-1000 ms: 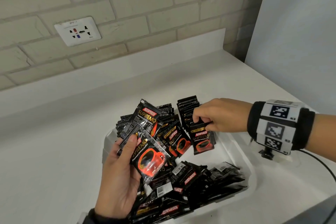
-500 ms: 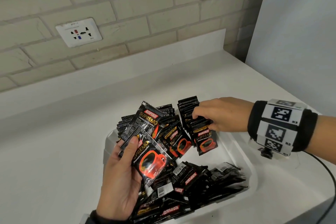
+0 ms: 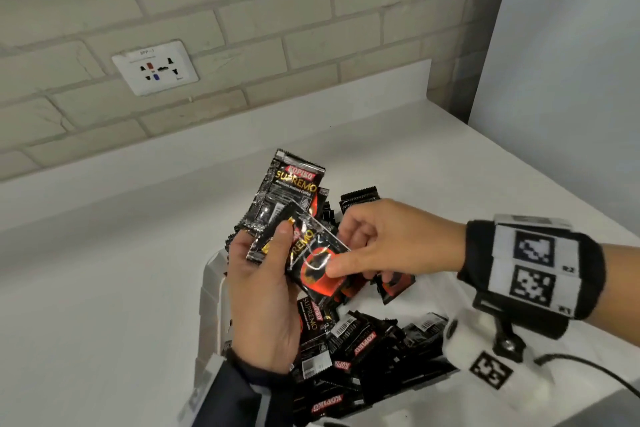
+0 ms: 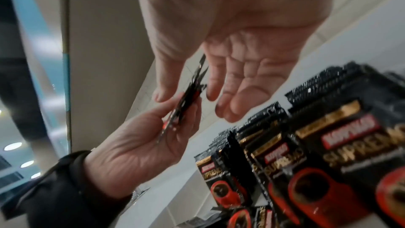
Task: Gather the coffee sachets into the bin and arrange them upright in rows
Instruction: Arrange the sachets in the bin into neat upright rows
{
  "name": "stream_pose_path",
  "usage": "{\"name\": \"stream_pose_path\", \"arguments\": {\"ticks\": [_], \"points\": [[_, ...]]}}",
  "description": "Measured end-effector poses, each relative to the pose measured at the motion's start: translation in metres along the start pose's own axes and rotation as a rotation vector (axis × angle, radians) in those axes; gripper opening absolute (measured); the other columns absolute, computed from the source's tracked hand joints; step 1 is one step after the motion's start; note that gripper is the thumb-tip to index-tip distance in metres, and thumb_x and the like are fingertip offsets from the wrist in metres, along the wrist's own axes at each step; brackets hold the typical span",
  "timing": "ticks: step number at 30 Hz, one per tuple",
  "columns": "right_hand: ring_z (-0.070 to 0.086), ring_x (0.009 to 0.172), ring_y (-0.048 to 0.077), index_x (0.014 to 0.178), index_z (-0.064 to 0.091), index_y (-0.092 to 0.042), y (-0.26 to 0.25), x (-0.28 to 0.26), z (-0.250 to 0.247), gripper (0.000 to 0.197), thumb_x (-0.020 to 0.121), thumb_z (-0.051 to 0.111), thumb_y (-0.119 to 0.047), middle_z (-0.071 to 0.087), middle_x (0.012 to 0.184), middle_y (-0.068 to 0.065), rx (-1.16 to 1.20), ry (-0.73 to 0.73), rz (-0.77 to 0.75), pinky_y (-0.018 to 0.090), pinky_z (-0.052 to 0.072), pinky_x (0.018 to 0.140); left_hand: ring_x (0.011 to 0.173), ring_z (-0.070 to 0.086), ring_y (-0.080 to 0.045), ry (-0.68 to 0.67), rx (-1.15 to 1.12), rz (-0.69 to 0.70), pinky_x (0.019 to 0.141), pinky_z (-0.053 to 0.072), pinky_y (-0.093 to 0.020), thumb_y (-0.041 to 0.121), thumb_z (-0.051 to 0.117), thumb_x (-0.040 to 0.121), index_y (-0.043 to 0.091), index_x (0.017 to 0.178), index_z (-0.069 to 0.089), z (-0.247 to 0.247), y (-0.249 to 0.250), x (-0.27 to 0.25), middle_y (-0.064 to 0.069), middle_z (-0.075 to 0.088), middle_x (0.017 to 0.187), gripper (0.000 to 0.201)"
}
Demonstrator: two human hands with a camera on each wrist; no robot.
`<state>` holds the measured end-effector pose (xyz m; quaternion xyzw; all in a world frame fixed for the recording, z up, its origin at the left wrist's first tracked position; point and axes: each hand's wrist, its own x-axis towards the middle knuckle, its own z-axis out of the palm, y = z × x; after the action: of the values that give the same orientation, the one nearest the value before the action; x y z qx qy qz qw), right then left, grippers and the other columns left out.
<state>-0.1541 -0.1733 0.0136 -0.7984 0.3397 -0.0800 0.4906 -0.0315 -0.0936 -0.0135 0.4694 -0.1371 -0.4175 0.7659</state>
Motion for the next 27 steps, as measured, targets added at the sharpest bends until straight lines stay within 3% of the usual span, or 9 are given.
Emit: {"name": "stream_pose_path", "arguments": {"ticks": [3,5,7,10,13,16,19,23,27], "points": [[0.053,0.038,-0.001,0.076,0.052,-0.015,0.005,0.004,0.002,0.019,0.078,0.071,-0.018,0.059,0.051,-0.007,0.165,0.052,0.032,0.011,0.040,0.039,0.085,0.064,-0.025,0.002,-0.022,-0.015,0.068,0.057,-0.040,0.013,0.064,0.067,0.007,0.119,0.050,0.002,-0.002,-0.001,-0.015,0.067,0.106,0.054],[0.054,0.037,0.000,0.075,0.053,-0.013,0.008,0.004,0.000,0.017,0.080,0.069,-0.011,0.060,0.048,-0.006,0.213,0.040,0.047,0.011,0.042,0.038,0.080,0.067,-0.022,0.000,-0.067,-0.040,0.058,0.059,-0.032,0.011,0.061,0.077,0.007,0.118,0.051,-0.003,-0.004,0.000,-0.015,0.068,0.106,0.043],[0.056,0.041,0.002,0.076,0.054,-0.015,0.012,0.003,-0.001,0.016,0.081,0.068,-0.010,0.061,0.054,-0.006,0.218,0.011,0.053,0.012,0.045,0.041,0.079,0.068,-0.022,-0.001,-0.095,-0.061,0.057,0.059,-0.032,0.015,0.059,0.081,0.007,0.117,0.052,-0.006,-0.003,0.001,-0.014,0.069,0.105,0.037],[0.058,0.043,0.003,0.078,0.053,-0.016,0.018,0.000,-0.002,0.014,0.084,0.064,-0.009,0.062,0.051,-0.007,0.251,-0.032,0.079,0.013,0.047,0.044,0.073,0.069,-0.018,0.014,-0.114,-0.068,0.052,0.058,-0.033,0.017,0.059,0.079,0.012,0.101,0.053,-0.010,-0.002,0.004,-0.007,0.070,0.093,0.024],[0.062,0.049,0.010,0.080,0.051,-0.011,0.018,-0.005,-0.007,0.013,0.081,0.063,-0.007,0.066,0.061,-0.001,0.445,-0.017,0.093,0.016,0.050,0.045,0.073,0.071,-0.015,0.040,-0.117,-0.046,0.052,0.057,-0.031,0.015,0.054,0.089,0.016,0.093,0.053,-0.014,0.000,0.006,-0.002,0.072,0.091,0.005],[0.066,0.056,0.016,0.089,0.053,-0.006,0.016,-0.007,-0.011,0.024,0.068,0.065,-0.013,0.069,0.076,0.011,0.664,0.010,0.087,0.019,0.054,0.049,0.076,0.071,-0.017,0.028,-0.098,-0.038,0.058,0.059,-0.035,0.014,0.055,0.087,0.016,0.098,0.054,-0.015,-0.002,0.006,-0.003,0.072,0.094,0.011],[0.067,0.057,0.017,0.091,0.052,-0.006,0.013,-0.005,-0.007,0.016,0.078,0.063,-0.007,0.069,0.075,0.009,0.684,0.017,0.094,0.020,0.055,0.051,0.072,0.068,-0.016,-0.038,-0.024,-0.045,0.059,0.058,-0.034,0.018,0.059,0.076,0.015,0.103,0.056,-0.010,-0.007,0.001,-0.007,0.069,0.093,0.027],[0.066,0.053,0.017,0.089,0.049,-0.005,0.012,-0.002,-0.002,0.014,0.083,0.061,-0.004,0.067,0.079,0.014,0.695,0.070,0.132,0.020,0.054,0.048,0.071,0.070,-0.017,-0.130,0.023,-0.040,0.052,0.056,-0.027,0.016,0.063,0.069,0.015,0.098,0.057,-0.004,-0.012,-0.007,-0.008,0.072,0.093,0.029],[0.064,0.050,0.015,0.086,0.051,-0.007,0.014,-0.004,0.000,0.014,0.082,0.064,-0.007,0.067,0.073,0.009,0.633,0.063,0.142,0.020,0.053,0.046,0.075,0.070,-0.017,-0.132,0.148,0.022,0.060,0.058,-0.028,0.012,0.068,0.062,0.016,0.099,0.057,-0.005,-0.014,-0.009,-0.004,0.073,0.090,0.039]]}}
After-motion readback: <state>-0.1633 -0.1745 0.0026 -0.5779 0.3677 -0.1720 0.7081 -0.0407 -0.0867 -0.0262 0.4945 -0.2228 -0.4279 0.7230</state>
